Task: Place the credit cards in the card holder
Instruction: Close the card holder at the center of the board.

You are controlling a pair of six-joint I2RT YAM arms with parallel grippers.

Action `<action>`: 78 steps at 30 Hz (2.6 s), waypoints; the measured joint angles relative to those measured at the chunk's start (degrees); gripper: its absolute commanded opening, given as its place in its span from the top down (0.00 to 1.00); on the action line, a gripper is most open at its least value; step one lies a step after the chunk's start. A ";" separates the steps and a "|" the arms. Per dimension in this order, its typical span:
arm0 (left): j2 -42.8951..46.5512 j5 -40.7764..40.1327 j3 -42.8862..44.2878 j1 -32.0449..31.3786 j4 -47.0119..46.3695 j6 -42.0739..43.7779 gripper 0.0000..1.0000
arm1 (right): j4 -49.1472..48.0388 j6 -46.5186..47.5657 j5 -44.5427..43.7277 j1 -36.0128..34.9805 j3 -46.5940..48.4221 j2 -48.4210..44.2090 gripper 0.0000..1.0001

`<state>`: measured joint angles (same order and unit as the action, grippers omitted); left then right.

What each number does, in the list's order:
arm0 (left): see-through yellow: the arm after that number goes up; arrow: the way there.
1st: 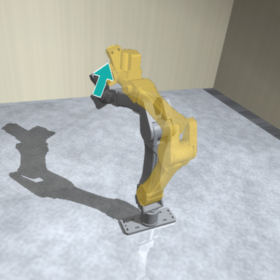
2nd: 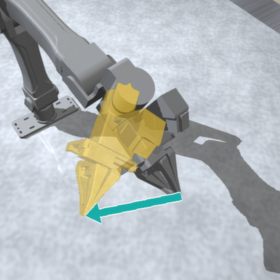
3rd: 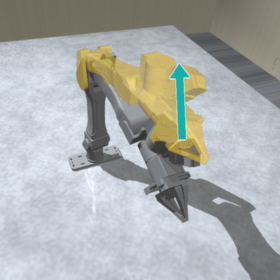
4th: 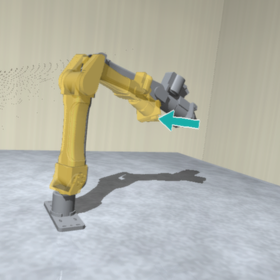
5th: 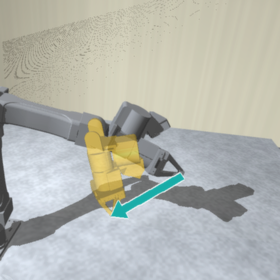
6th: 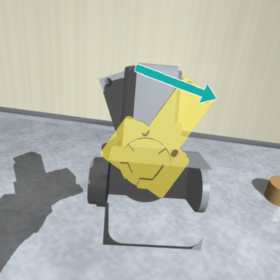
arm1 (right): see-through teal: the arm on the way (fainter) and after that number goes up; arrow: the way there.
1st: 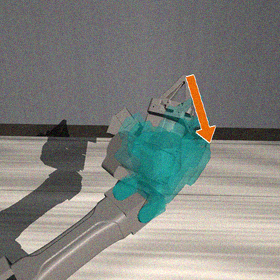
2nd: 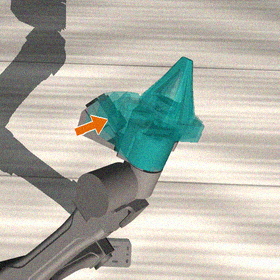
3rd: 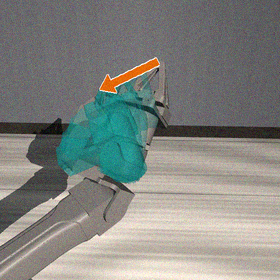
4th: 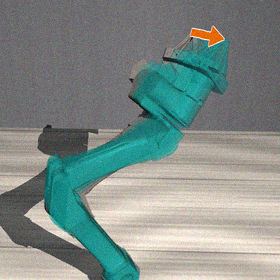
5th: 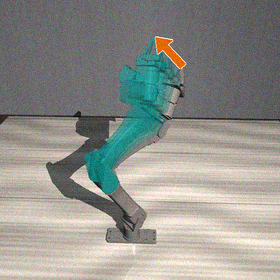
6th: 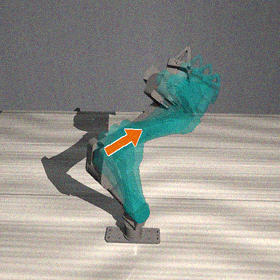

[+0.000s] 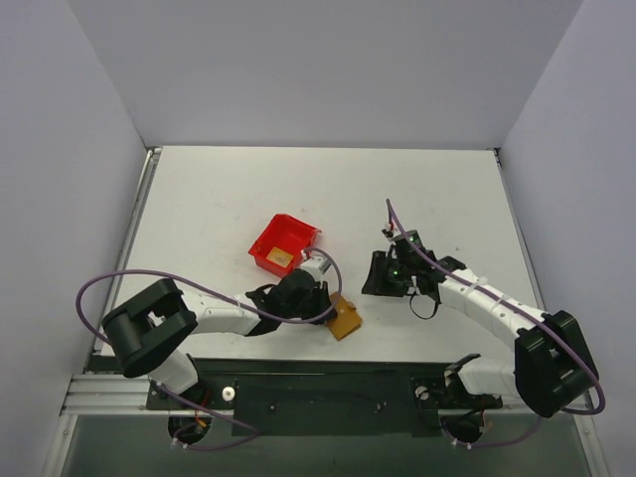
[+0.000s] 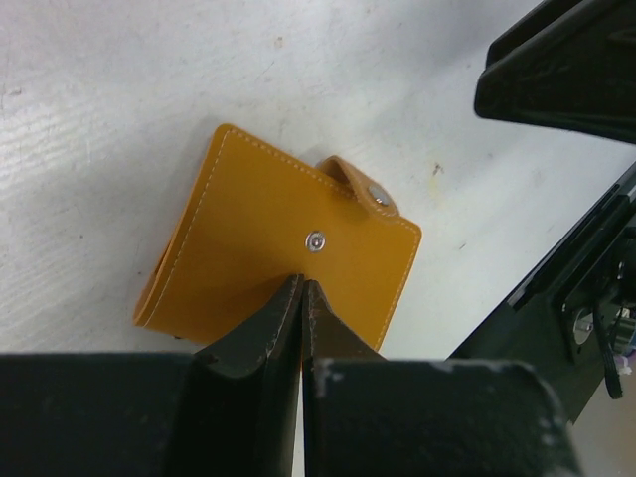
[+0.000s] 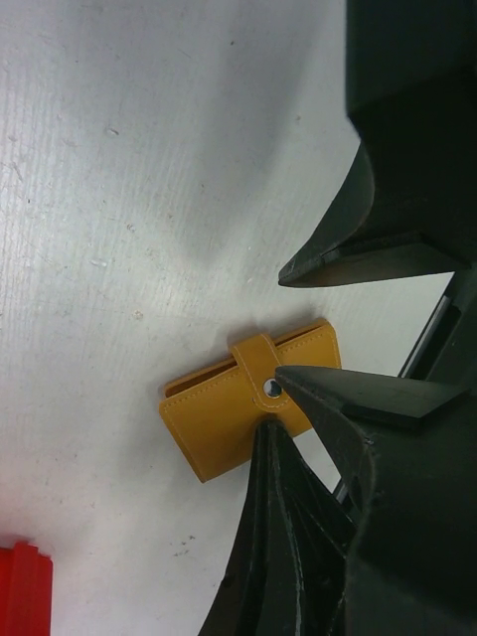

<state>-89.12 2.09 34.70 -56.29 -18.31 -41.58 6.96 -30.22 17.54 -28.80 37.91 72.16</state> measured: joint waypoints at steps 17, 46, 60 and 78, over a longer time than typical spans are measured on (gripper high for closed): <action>-1.44 0.00 -1.73 -0.13 -3.32 -2.34 0.90 | -4.85 -0.74 7.61 0.00 -0.55 4.92 0.70; -1.42 -0.07 -2.43 -0.13 -4.44 -3.21 0.97 | -14.19 -4.74 13.16 -4.24 -3.02 12.37 0.82; -1.42 -0.04 -2.49 -0.13 -4.63 -3.21 0.98 | -12.68 -3.72 8.28 -7.93 -1.64 12.31 0.84; -1.44 -0.04 -2.49 -0.13 -4.63 -3.21 0.97 | -10.86 -1.88 2.01 -10.32 -2.47 5.49 0.83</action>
<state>-90.56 2.04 32.21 -56.42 -22.94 -44.80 -3.90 -32.10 19.55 -39.11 35.44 77.65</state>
